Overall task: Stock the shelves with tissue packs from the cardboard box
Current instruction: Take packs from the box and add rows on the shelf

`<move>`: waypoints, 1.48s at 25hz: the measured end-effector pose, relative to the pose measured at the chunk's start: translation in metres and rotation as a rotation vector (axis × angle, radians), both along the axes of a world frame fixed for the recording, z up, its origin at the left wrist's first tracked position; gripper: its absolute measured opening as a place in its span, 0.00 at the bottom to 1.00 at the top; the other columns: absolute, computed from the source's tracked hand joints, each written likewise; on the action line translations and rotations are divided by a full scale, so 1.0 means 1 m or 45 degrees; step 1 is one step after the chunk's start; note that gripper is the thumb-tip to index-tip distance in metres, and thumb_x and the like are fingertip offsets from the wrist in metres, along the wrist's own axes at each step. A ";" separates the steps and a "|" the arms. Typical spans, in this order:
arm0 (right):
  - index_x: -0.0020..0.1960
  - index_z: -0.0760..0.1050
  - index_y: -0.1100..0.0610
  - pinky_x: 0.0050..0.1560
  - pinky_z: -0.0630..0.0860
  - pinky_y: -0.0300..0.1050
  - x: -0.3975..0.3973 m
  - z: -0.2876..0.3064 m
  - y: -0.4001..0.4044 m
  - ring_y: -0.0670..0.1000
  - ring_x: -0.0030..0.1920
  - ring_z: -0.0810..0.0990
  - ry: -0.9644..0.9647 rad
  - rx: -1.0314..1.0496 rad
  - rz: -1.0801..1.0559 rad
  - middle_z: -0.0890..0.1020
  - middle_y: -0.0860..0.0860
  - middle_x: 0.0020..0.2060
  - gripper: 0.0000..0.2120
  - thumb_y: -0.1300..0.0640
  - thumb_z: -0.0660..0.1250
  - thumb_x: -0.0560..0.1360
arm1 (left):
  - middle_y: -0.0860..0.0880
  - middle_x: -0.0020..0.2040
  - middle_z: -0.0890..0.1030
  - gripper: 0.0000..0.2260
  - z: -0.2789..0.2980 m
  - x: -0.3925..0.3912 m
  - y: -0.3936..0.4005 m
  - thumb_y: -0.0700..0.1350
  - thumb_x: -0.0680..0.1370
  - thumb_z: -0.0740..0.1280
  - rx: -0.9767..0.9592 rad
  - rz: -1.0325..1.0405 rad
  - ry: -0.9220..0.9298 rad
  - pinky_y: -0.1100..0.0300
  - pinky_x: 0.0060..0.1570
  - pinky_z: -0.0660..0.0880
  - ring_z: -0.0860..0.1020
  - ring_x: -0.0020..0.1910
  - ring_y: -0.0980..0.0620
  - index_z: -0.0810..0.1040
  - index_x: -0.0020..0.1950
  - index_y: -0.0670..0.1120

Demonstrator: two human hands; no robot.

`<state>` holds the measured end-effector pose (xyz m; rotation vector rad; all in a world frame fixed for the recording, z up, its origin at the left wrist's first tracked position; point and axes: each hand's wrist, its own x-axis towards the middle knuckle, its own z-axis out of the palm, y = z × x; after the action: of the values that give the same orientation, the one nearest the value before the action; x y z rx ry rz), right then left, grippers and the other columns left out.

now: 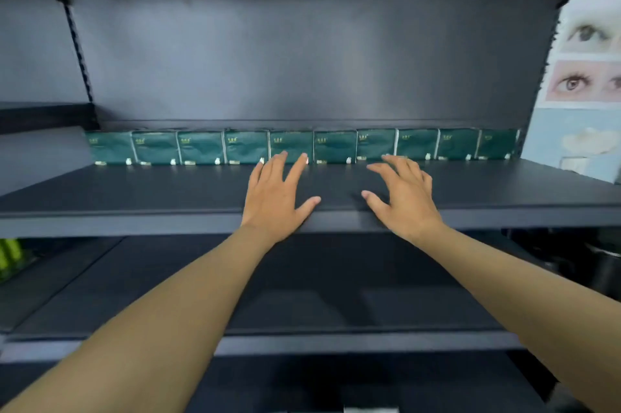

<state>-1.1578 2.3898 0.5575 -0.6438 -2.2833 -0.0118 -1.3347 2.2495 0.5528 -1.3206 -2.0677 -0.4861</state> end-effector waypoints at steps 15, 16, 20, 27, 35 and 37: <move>0.69 0.66 0.50 0.67 0.57 0.49 0.097 -0.263 -0.211 0.51 0.72 0.59 -0.522 -0.379 0.166 0.65 0.50 0.70 0.23 0.44 0.60 0.77 | 0.39 0.64 0.75 0.34 -0.329 0.088 -0.253 0.66 0.78 0.44 -0.921 0.058 -0.520 0.40 0.59 0.72 0.76 0.60 0.40 0.73 0.69 0.47; 0.69 0.68 0.50 0.66 0.59 0.50 0.105 -0.286 -0.219 0.53 0.71 0.61 -0.578 -0.420 0.197 0.67 0.50 0.69 0.24 0.42 0.59 0.76 | 0.39 0.64 0.75 0.35 -0.351 0.096 -0.260 0.67 0.78 0.40 -0.955 0.011 -0.544 0.40 0.60 0.72 0.77 0.60 0.40 0.73 0.69 0.47; 0.70 0.66 0.50 0.67 0.59 0.52 0.136 -0.364 -0.242 0.52 0.70 0.61 -0.833 -0.626 0.366 0.68 0.50 0.68 0.24 0.41 0.58 0.77 | 0.43 0.78 0.49 0.37 -0.406 0.122 -0.276 0.72 0.74 0.39 -1.075 -0.165 -0.554 0.46 0.72 0.43 0.50 0.77 0.45 0.50 0.78 0.54; 0.71 0.63 0.45 0.70 0.61 0.48 0.145 -0.434 -0.253 0.49 0.72 0.58 -1.041 -0.784 0.270 0.65 0.47 0.70 0.23 0.56 0.63 0.78 | 0.45 0.77 0.36 0.35 -0.441 0.130 -0.275 0.70 0.75 0.43 -1.165 -0.143 -0.547 0.49 0.66 0.32 0.32 0.72 0.48 0.31 0.72 0.54; 0.70 0.65 0.50 0.61 0.68 0.43 0.140 -0.408 -0.243 0.51 0.65 0.66 -0.785 -0.772 0.181 0.72 0.50 0.61 0.23 0.66 0.59 0.78 | 0.45 0.77 0.37 0.35 -0.411 0.131 -0.257 0.66 0.78 0.50 -1.088 -0.146 -0.482 0.50 0.70 0.34 0.37 0.76 0.47 0.29 0.71 0.54; 0.70 0.66 0.51 0.62 0.67 0.43 0.143 -0.375 -0.235 0.51 0.65 0.66 -0.716 -0.728 0.221 0.72 0.51 0.62 0.22 0.65 0.58 0.78 | 0.45 0.77 0.38 0.37 -0.381 0.130 -0.243 0.67 0.77 0.51 -1.001 -0.167 -0.406 0.49 0.71 0.34 0.37 0.76 0.47 0.31 0.74 0.54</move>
<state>-1.0143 2.1547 0.1827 -0.7968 -2.9065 0.6368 -1.2045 2.0062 0.1721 -1.9219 -2.5774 0.1094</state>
